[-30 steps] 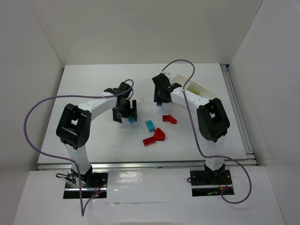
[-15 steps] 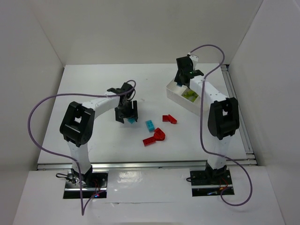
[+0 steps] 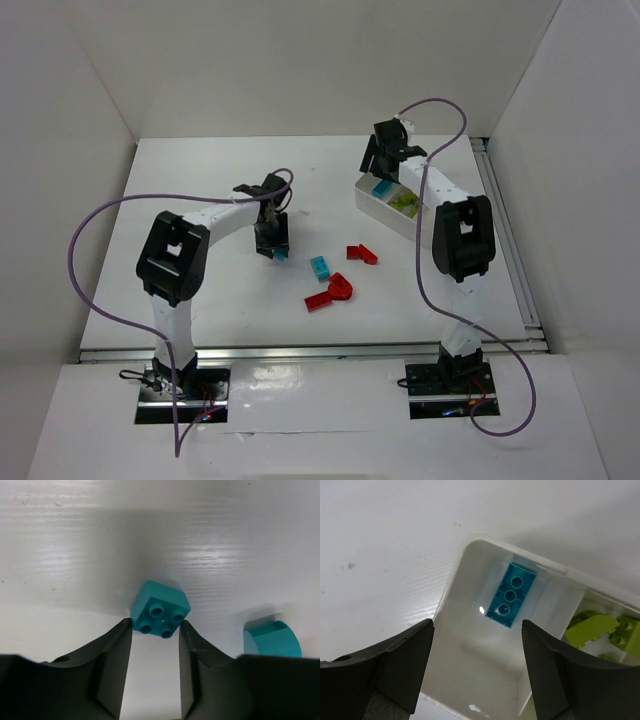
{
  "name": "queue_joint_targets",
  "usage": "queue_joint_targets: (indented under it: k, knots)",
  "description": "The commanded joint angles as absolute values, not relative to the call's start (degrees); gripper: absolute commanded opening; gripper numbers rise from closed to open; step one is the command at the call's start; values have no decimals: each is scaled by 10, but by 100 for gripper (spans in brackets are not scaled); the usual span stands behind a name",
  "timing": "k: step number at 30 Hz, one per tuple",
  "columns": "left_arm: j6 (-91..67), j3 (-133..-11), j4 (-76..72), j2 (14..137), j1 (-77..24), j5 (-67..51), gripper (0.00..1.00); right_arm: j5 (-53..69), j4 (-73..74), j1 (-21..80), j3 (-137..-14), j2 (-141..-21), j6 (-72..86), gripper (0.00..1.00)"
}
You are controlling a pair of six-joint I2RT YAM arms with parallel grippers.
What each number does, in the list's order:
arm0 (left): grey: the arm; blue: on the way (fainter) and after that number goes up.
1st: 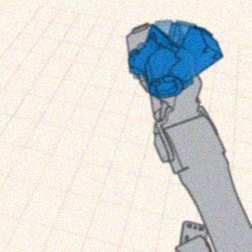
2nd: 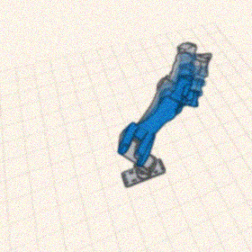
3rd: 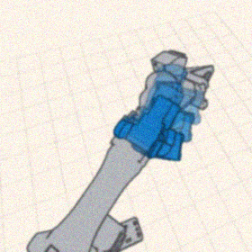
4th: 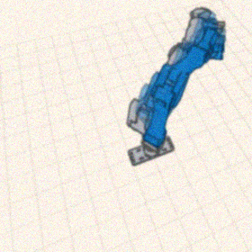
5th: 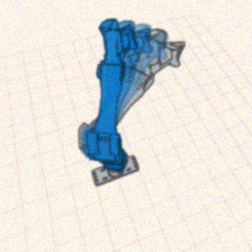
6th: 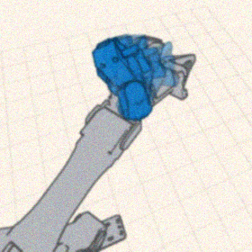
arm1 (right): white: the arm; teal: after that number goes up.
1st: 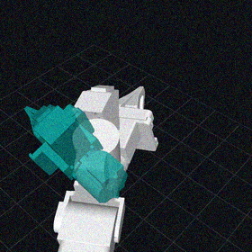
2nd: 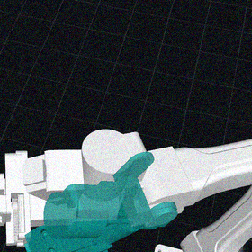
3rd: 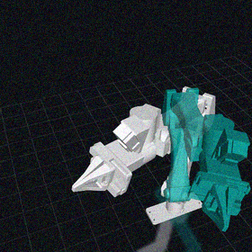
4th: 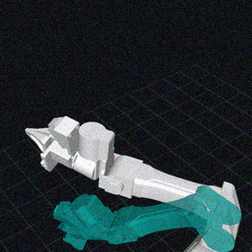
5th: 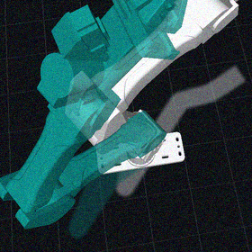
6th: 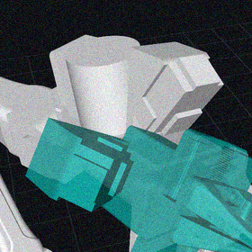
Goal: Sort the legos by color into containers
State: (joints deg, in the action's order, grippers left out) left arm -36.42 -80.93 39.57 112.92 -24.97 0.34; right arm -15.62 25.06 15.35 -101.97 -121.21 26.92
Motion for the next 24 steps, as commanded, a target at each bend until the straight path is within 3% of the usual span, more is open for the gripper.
queue_joint_targets:
  k: [1, 10, 14, 24]
  knots:
    - [-362, -836, 396, 1137, -252, 10, 47, -116, 227, 162, -1031, -1206, 264, 78]
    - [-345, -889, 440, 1098, -252, 35, 16, 32, 225, 180, -1065, -1249, 258, 77]
    - [-339, -904, 460, 1061, -240, 47, 12, 83, 230, 206, -1065, -1249, 258, 75]
    - [-345, -855, 490, 946, -181, 58, 12, 243, 205, 268, -1104, -1255, 291, 74]
